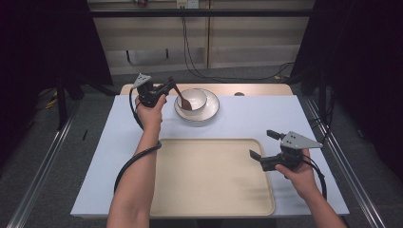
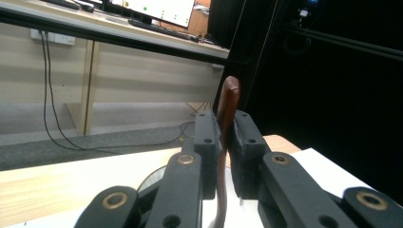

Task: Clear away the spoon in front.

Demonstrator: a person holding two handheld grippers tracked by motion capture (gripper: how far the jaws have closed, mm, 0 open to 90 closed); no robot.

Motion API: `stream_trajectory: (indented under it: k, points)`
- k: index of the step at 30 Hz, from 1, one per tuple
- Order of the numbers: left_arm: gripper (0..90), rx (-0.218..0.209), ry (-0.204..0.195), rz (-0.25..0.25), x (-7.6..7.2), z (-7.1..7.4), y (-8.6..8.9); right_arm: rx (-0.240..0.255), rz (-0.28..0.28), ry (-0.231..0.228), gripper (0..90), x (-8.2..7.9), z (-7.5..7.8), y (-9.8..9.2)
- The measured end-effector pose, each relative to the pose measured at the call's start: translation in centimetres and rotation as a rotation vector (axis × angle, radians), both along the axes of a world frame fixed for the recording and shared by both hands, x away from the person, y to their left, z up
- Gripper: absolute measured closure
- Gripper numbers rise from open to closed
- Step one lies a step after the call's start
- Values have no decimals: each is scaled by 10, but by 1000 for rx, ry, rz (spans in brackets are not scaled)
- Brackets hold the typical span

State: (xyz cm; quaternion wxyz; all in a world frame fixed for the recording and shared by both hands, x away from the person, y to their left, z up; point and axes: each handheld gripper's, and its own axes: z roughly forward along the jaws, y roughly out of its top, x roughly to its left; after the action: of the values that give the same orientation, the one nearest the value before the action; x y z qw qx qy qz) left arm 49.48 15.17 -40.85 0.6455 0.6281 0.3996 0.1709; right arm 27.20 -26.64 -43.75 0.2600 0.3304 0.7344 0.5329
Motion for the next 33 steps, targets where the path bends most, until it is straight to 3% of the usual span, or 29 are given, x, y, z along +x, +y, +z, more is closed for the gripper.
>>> stream_trajectory:
  k: [2, 5, 6, 8, 10, 11, 12, 15, 16, 17, 18, 19, 20, 22, 23, 25, 27, 29, 30, 31, 32, 33]
  points:
    - [834, -20, -4, 1, 0, 2, -1, 0, 0, 1, 19, 0, 0, 0]
    - [834, -19, -18, 5, 0, 5, 0, -3, -4, -1, 19, 0, 0, 0]
    - [835, -46, -19, 18, 0, 8, -1, 1, 0, 0, 19, 0, 0, 0]
    - [835, -26, -27, 5, 0, 11, 1, 2, 0, -1, 19, 0, 0, 0]
    - [835, -42, -36, 12, 0, 14, 0, 2, 0, -1, 19, 0, 0, 0]
    - [836, -10, -40, -6, 0, 15, 2, 2, -1, -1, 19, 0, 0, 0]
    - [836, -10, -40, -6, 0, 15, 2, 1, -1, -2, 19, 0, 0, 0]
    - [836, -80, -39, 23, 0, 22, -3, 3, -3, -2, 19, 0, 0, 0]
    - [836, -40, -49, 6, 0, 23, 0, 5, -2, -1, 19, 0, 0, 0]
    - [836, -43, -52, 6, 0, 24, 0, 6, -4, 0, 19, 0, 0, 0]
    - [836, -91, -45, 21, 0, 26, -3, 4, -2, 0, 19, 0, 0, 0]
    - [836, -91, -45, 21, 0, 26, -3, 4, -2, 0, 19, 0, 0, 0]
    - [836, -58, -53, 3, -1, 28, 0, 5, 0, -1, 19, 0, 0, 0]
    - [836, -60, -55, 3, -1, 30, 0, 6, 3, -2, 19, 1, 0, 0]
    - [836, -85, -58, 7, -2, 33, -2, 6, -5, 1, 19, 0, 0, -1]
    - [836, -54, -65, -16, -3, 36, 0, 7, -2, 0, 19, 1, 0, -1]
    - [836, -53, -65, -21, -3, 38, 1, 8, -1, -1, 18, 1, 0, 0]
    - [837, -99, -58, -6, -4, 41, -1, 4, 1, -3, 18, 1, 0, 0]
    - [837, -34, -67, -40, -4, 42, 4, 4, 1, -3, 18, 1, 0, 0]
    - [837, -92, -58, -9, -5, 43, 1, 6, 3, 0, 18, 0, 0, 0]
    - [837, -65, -65, -26, -5, 44, 4, 13, 4, 3, 16, 0, 0, 1]
    - [837, -99, -51, -20, -5, 45, 2, 13, 4, 3, 16, 0, 0, 1]
